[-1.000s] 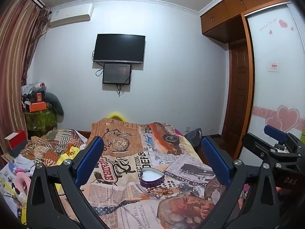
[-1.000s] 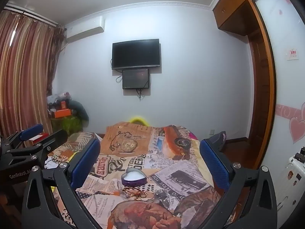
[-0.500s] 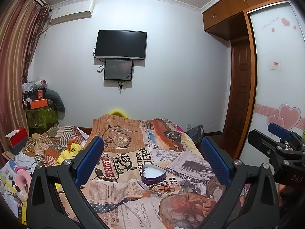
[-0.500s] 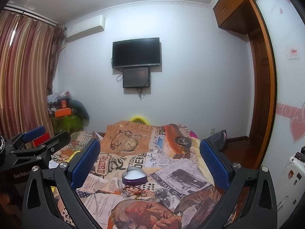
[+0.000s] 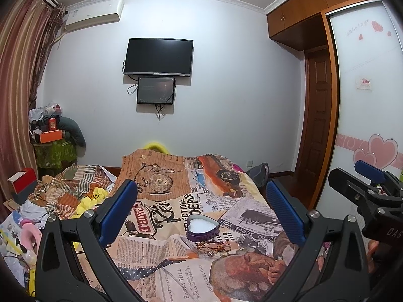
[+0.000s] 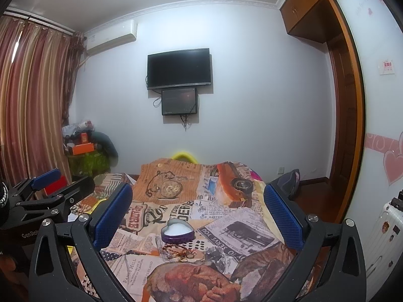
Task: Organize jewelry
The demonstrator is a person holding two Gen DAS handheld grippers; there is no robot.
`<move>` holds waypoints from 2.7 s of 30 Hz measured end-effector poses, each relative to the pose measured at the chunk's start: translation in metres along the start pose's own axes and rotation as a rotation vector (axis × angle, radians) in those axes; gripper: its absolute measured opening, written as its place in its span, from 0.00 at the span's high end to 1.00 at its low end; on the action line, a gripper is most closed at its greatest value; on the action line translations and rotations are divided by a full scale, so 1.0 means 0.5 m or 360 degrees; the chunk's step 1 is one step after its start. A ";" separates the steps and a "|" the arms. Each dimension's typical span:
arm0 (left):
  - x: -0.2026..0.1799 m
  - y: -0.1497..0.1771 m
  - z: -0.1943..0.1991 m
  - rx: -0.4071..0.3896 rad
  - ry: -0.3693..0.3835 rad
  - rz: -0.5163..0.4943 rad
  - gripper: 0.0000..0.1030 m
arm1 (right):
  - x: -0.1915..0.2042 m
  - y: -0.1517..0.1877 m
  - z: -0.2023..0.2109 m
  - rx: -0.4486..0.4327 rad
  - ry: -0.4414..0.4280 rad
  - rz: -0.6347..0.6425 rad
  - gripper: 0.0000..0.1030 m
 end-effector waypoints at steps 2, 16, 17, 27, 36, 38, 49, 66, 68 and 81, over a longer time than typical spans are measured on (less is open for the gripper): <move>-0.002 0.001 -0.001 -0.0001 0.0001 -0.0001 0.00 | 0.000 -0.001 0.000 0.0001 -0.0001 0.0001 0.00; -0.006 -0.005 0.002 -0.0005 0.0018 -0.0004 0.00 | -0.003 -0.007 0.000 0.0000 0.0001 -0.0006 0.00; -0.007 -0.005 0.002 -0.0005 0.0019 -0.0004 0.00 | -0.003 -0.008 0.000 0.0000 0.0001 -0.0006 0.00; -0.012 -0.007 0.001 -0.0009 0.0019 -0.0021 0.00 | -0.005 -0.011 0.002 -0.0002 -0.0003 -0.0012 0.00; -0.011 -0.002 0.003 0.0000 0.0020 -0.0020 0.00 | -0.006 -0.012 0.002 -0.0001 -0.0005 -0.0016 0.00; -0.010 -0.002 0.004 0.0000 0.0021 -0.0022 0.00 | -0.007 -0.011 0.002 0.0001 -0.0004 -0.0017 0.00; -0.001 0.005 -0.020 0.0039 0.0028 -0.0006 0.00 | -0.009 0.000 -0.015 0.0036 -0.0003 -0.0027 0.00; 0.079 0.119 -0.215 0.0473 -0.0052 0.0094 0.00 | -0.039 0.118 -0.181 0.0435 0.0055 0.0006 0.00; 0.089 0.145 -0.242 0.0541 -0.0056 0.0119 0.00 | -0.042 0.139 -0.206 0.0508 0.0060 0.0007 0.00; 0.101 0.290 -0.377 0.0965 0.0041 0.0184 0.22 | -0.050 0.264 -0.340 0.0892 -0.0021 0.0020 0.04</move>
Point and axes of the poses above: each gripper's, at about its wrist camera, not at the fingertips, and z roughly against the way its jaws point, x to its left, y to its underside, the point moved 1 cm from there along -z, roughly the way its jaws point, and after that the axes turned 8 degrees about y, right-handed, at the moved point
